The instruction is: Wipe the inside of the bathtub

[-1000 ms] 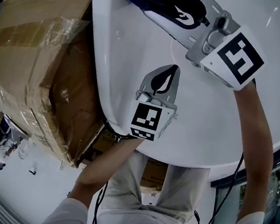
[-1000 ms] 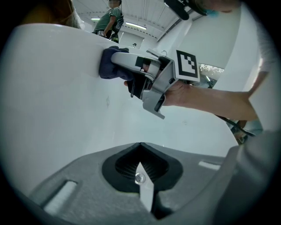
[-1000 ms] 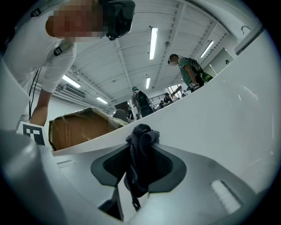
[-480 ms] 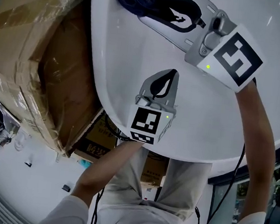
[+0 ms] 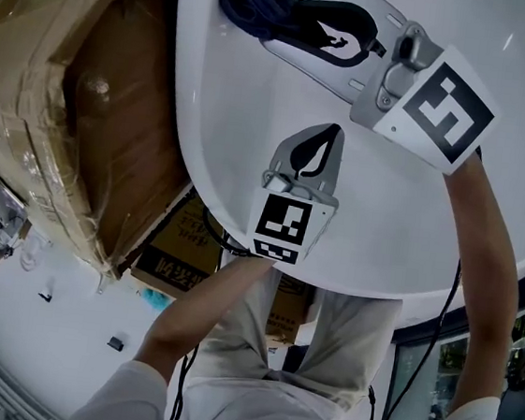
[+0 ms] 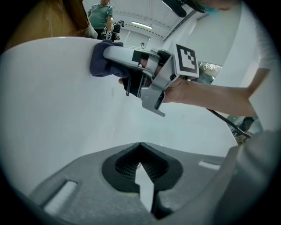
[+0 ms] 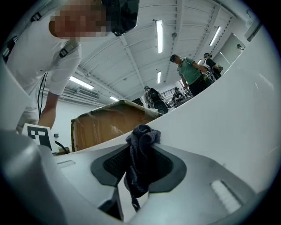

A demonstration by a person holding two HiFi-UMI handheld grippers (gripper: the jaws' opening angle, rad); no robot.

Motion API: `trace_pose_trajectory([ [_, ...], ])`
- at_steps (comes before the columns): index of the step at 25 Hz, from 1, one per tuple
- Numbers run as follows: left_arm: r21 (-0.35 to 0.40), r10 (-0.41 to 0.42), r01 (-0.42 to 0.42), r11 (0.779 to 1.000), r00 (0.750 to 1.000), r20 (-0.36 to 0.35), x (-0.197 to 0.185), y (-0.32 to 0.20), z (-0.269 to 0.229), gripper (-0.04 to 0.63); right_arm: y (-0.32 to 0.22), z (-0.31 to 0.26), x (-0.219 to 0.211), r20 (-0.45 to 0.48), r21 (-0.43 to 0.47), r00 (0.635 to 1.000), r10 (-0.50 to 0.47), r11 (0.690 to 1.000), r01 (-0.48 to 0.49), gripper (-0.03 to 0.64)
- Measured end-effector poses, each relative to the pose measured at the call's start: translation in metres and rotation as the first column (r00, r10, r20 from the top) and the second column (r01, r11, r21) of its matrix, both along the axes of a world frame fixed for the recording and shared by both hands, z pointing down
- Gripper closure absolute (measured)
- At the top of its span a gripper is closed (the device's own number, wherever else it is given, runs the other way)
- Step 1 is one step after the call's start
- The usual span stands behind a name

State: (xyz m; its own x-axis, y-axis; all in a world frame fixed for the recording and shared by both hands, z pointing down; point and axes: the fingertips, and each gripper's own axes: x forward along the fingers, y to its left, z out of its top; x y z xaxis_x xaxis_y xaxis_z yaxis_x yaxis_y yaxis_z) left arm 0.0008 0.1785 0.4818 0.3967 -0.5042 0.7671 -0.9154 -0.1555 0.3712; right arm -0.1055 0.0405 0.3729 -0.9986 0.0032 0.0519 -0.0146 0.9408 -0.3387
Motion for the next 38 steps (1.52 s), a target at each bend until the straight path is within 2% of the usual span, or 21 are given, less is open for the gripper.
trace_pose_trajectory([
  [6, 0.019, 0.01, -0.01, 1.0, 1.0, 0.012, 0.0, 0.013, -0.002, 0.595, 0.024, -0.001, -0.005, 0.006, 0.005, 0.999, -0.032, 0.999, 0.032, 0.497],
  [13, -0.031, -0.082, 0.081, 0.996, 0.996, -0.034, -0.004, 0.034, -0.014, 0.595, 0.055, 0.001, -0.007, -0.023, 0.002, 0.997, -0.075, 0.997, 0.075, 0.497],
  [20, -0.034, -0.134, 0.132, 0.991, 0.99, -0.041, -0.012, 0.039, -0.049, 0.595, 0.069, 0.007, -0.007, -0.032, -0.008, 0.989, -0.147, 0.989, 0.147, 0.497],
  [25, -0.001, -0.136, 0.136, 0.991, 0.991, 0.004, -0.029, 0.033, -0.074, 0.595, 0.073, 0.008, -0.007, -0.023, 0.012, 0.984, -0.177, 0.984, 0.177, 0.497],
  [31, -0.023, -0.147, 0.149, 0.989, 0.987, 0.068, -0.061, 0.042, -0.084, 0.595, 0.084, 0.022, -0.008, -0.017, -0.096, 0.989, -0.147, 0.985, 0.144, 0.497],
  [38, -0.035, -0.14, 0.143, 0.989, 0.988, 0.071, -0.072, 0.05, -0.1, 0.595, 0.125, 0.034, -0.01, -0.073, -0.145, 0.984, -0.163, 0.978, 0.151, 0.497],
])
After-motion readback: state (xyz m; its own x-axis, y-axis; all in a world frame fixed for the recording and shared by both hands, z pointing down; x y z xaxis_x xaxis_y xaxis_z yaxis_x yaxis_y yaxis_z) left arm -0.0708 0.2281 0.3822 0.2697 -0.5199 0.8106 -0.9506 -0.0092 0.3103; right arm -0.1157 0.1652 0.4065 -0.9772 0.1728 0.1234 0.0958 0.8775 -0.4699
